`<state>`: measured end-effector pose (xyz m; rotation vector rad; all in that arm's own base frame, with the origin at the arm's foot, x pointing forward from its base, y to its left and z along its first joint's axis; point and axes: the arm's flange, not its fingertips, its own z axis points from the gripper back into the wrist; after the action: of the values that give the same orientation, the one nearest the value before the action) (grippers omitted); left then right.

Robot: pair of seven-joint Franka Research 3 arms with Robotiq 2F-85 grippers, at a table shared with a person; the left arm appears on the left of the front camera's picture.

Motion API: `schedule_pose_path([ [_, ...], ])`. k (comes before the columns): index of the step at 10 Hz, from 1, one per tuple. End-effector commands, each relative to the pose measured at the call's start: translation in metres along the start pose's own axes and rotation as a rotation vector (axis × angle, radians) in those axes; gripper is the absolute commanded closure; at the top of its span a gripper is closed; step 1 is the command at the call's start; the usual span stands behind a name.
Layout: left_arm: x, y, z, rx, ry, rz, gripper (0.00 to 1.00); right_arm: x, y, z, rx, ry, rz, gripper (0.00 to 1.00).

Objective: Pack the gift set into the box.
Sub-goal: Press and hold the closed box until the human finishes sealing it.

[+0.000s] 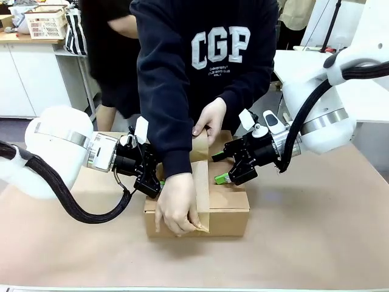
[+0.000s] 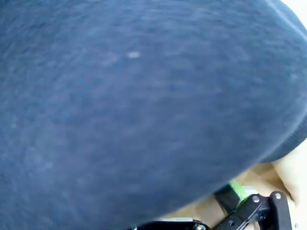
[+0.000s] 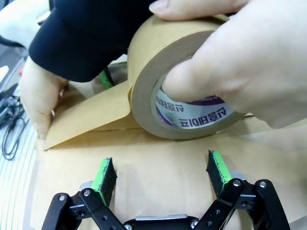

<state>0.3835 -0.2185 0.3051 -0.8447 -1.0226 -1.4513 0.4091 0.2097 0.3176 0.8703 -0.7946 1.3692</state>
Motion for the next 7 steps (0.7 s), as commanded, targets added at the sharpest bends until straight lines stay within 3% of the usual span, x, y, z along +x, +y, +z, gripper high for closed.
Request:
schedule_pose_path([
  [1, -0.0036, -0.0018, 0.0006, -0.012, 0.009, -0.004, 0.00, -0.0026, 0.0011, -0.0014, -0.001, 0.006, -0.004, 0.00],
  [7, -0.0036, -0.0018, 0.0006, -0.012, 0.009, -0.004, 0.00, -0.0026, 0.0011, -0.0014, -0.001, 0.006, -0.004, 0.00],
])
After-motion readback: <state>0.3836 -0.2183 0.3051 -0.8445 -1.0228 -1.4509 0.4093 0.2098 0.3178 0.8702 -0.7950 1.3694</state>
